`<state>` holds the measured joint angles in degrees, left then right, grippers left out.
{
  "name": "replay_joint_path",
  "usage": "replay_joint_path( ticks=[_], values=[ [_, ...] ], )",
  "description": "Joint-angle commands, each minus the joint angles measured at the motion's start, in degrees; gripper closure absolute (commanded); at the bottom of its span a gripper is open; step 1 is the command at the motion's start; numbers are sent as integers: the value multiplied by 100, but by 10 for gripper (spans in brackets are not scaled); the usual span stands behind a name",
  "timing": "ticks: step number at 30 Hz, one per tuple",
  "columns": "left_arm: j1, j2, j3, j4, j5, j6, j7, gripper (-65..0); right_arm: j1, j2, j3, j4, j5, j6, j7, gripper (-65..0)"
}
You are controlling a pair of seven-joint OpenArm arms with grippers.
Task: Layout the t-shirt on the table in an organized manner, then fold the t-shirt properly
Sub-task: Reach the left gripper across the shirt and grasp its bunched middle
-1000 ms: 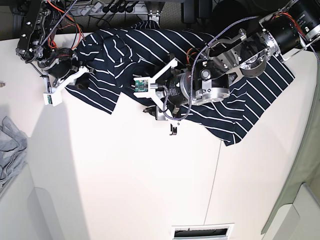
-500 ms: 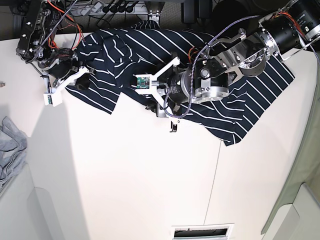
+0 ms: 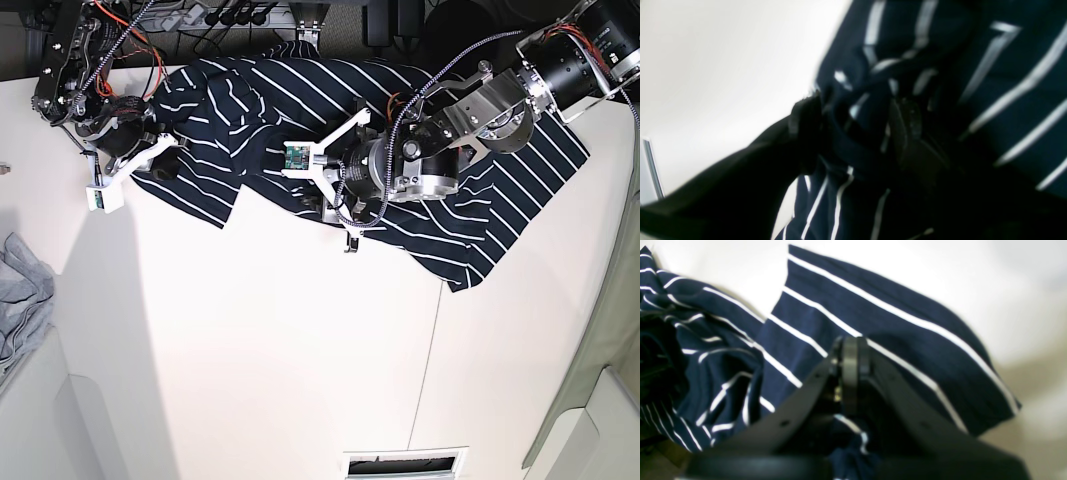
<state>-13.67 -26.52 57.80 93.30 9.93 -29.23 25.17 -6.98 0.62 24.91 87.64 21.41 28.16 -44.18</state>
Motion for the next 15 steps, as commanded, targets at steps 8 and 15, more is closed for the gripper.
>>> replay_joint_path(
  ticks=[8,15],
  values=[
    [-160,-15,-39,116,-46,157,-63,-112,61,39,15,85,184,57,114,0],
    [-525,-15,-39,442,-328,160,474,-111,61,48,15,85,472,138,109,0]
  ],
)
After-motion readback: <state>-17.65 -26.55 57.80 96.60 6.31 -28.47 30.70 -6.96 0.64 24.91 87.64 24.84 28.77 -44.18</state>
